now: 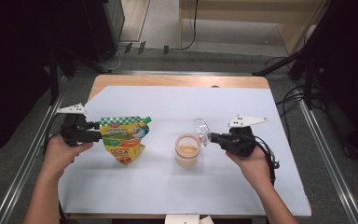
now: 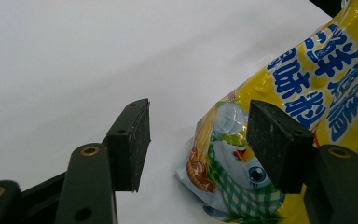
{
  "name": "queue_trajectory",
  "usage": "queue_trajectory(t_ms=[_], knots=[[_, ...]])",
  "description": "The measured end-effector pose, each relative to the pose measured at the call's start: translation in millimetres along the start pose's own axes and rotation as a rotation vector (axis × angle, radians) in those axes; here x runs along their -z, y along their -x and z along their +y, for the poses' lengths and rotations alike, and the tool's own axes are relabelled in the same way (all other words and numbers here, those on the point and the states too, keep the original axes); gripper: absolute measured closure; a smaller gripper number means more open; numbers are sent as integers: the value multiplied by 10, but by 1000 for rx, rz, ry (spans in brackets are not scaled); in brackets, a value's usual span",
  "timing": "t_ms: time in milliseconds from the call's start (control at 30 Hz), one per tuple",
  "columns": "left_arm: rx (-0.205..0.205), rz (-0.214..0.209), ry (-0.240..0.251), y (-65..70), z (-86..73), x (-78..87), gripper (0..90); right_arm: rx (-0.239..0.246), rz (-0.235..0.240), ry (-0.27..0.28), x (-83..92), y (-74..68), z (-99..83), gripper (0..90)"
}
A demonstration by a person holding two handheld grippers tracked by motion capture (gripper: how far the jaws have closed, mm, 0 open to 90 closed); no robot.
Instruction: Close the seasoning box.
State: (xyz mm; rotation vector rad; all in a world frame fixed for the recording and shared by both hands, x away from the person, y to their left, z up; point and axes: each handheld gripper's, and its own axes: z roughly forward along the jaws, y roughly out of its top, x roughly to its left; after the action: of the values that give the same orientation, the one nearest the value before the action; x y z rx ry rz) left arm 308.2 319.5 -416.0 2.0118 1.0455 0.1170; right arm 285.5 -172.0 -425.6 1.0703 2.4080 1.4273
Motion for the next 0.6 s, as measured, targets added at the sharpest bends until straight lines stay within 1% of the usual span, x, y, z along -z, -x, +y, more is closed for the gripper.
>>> queue_trajectory(t_ms=[133, 367, 600], knots=[[4, 4, 2, -9, -3, 3, 398, 9, 1, -1, -1, -14, -3, 900], [4, 2, 7, -8, 4, 1, 395, 9, -1, -1, 10, -26, -19, 888], [11, 5, 3, -34, 0, -18, 393, 3, -6, 2, 8, 37, -32, 847]])
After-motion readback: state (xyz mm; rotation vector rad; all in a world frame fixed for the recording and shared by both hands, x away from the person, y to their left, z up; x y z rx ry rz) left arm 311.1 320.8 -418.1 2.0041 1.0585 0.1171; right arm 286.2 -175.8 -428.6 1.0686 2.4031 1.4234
